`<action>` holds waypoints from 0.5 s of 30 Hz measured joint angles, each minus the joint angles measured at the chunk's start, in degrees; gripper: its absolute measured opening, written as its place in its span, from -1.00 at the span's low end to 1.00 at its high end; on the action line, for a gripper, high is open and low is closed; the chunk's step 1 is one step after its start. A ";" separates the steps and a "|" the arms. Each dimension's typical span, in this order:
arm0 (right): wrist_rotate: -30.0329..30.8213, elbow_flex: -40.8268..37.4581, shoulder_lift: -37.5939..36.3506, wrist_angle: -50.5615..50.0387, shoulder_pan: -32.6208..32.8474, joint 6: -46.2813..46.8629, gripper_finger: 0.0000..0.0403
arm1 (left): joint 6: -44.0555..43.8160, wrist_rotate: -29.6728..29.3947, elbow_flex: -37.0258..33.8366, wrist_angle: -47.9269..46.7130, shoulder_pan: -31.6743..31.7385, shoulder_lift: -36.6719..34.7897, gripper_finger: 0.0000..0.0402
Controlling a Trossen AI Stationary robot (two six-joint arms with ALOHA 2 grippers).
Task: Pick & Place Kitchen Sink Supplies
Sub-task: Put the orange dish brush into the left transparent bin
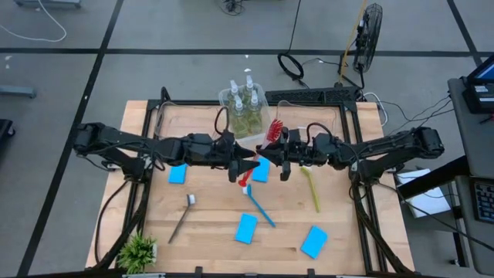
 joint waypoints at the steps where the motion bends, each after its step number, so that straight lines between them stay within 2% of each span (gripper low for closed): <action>1: -0.12 0.00 0.00 0.07 -0.04 0.01 -0.82 | -0.29 0.32 0.03 0.48 0.00 0.47 0.29; 10: -1.16 0.00 -0.02 0.63 -0.07 0.67 -0.82 | -1.72 2.90 0.04 -0.11 0.21 1.46 0.10; 15: -1.14 -0.02 -0.02 0.63 -0.07 1.30 -0.82 | -3.16 4.15 0.04 -0.71 0.65 1.39 -0.20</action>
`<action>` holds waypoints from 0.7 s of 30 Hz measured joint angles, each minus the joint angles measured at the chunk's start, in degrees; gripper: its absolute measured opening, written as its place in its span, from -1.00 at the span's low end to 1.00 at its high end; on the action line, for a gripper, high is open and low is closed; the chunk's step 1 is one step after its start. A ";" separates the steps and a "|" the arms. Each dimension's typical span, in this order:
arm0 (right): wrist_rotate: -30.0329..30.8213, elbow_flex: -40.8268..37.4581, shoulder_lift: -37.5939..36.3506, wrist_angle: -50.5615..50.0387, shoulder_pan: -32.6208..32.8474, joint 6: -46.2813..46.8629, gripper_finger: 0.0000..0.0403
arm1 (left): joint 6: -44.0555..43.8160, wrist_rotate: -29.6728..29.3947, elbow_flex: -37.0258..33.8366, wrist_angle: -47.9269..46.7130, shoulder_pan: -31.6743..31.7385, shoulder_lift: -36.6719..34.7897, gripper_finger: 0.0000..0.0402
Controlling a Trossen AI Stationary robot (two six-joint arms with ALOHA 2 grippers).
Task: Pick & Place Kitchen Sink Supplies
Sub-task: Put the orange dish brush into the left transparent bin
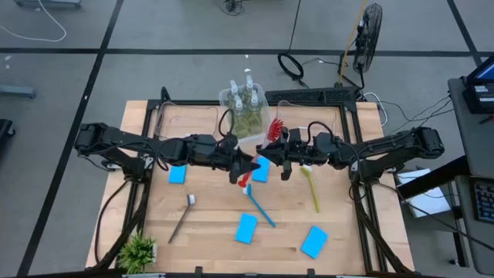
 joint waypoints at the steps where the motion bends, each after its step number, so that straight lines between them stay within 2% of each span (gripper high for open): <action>1: 0.00 0.00 0.00 -0.02 0.00 0.00 -0.82 | -0.02 0.52 0.00 -0.16 0.04 0.04 -0.30; 4: -0.09 0.00 0.00 0.10 0.00 0.32 -0.82 | -0.06 2.64 0.00 -0.15 0.27 0.05 -0.63; 5: -0.21 0.00 -0.02 0.07 0.01 0.42 -0.82 | -0.05 3.33 0.00 -0.07 0.33 0.05 -0.68; 14: -0.26 0.00 -0.02 0.01 0.07 0.54 -0.80 | -1.41 4.35 0.00 -0.08 0.38 0.05 -0.67; 21: -0.14 0.00 -0.02 -0.88 0.04 -0.19 -0.61 | -1.73 4.31 0.00 -0.22 0.53 0.05 -0.67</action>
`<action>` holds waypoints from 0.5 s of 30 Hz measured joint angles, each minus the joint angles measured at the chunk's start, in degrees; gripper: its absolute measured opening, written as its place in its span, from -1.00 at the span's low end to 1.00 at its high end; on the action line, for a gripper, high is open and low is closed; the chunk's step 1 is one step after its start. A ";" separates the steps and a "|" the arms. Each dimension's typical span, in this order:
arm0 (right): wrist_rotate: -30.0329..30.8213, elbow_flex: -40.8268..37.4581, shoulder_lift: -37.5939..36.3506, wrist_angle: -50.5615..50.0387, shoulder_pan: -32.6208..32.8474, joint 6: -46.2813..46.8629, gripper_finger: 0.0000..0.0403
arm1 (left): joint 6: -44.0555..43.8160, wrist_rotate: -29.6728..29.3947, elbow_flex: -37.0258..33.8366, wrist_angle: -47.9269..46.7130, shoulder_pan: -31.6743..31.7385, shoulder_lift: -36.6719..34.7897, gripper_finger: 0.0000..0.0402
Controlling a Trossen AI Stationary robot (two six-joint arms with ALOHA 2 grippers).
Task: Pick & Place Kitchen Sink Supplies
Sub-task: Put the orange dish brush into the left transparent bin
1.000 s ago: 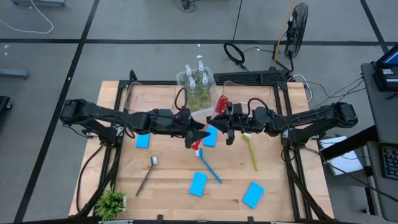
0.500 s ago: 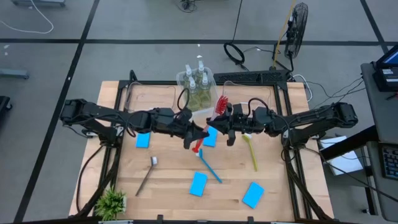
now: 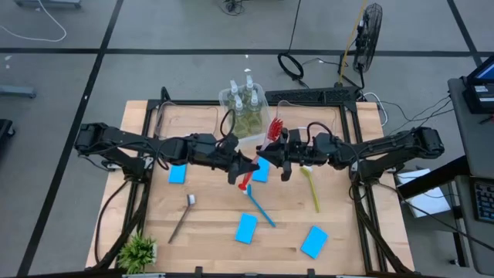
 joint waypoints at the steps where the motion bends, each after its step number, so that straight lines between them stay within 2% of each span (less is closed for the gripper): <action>1: -0.10 0.00 0.00 -0.45 0.02 -0.23 -0.57 | 0.00 -0.23 0.00 0.00 0.07 0.00 -0.67; 10: -3.04 -0.07 -0.68 -5.53 0.00 -1.31 -0.23 | 0.18 -1.51 0.00 -0.10 1.04 -0.04 -0.67; 15: -3.01 -0.07 -3.03 -11.23 0.19 -1.36 -0.09 | 0.20 -4.09 -0.01 -4.66 1.77 -1.37 -0.67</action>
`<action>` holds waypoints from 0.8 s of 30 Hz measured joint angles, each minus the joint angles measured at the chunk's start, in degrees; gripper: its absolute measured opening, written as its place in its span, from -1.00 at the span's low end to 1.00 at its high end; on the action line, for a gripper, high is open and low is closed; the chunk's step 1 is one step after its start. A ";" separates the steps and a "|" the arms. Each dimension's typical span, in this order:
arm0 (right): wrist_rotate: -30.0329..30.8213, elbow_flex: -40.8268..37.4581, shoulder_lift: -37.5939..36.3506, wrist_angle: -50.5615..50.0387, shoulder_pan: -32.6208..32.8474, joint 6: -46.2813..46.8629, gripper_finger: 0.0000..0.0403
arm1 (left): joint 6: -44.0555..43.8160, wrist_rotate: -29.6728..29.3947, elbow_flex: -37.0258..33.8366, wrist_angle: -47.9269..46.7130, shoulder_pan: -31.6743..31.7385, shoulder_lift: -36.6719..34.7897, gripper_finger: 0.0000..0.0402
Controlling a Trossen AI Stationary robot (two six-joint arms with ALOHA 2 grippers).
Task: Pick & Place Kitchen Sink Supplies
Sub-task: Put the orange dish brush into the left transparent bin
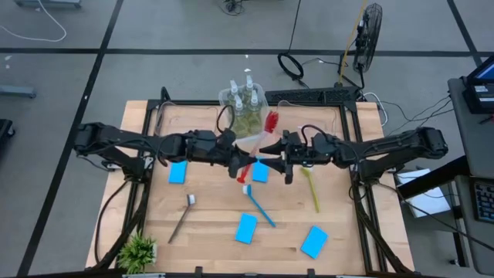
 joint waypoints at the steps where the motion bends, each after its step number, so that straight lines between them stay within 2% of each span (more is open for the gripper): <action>1: -0.04 0.00 -0.83 -1.77 0.09 0.00 -0.07 | -0.08 -0.88 0.01 -1.08 0.11 -0.24 -0.67; 7: -0.02 -0.04 -5.34 -11.03 0.92 -1.39 -0.03 | -0.69 -5.76 0.07 -12.71 0.16 -5.93 -0.67; 14: 0.05 -0.05 -10.11 -16.22 1.08 -3.35 -0.06 | -2.12 -13.40 0.14 -24.55 -0.16 -14.31 -0.67; 16: 0.12 -0.02 -10.90 -16.24 1.07 -4.09 -0.06 | -3.13 -15.49 -0.02 -30.55 -0.27 -17.08 -0.67; 24: 0.86 -0.02 -12.44 -18.46 0.92 -6.45 -0.06 | -7.42 -17.79 0.02 -47.56 -0.59 -24.09 -0.67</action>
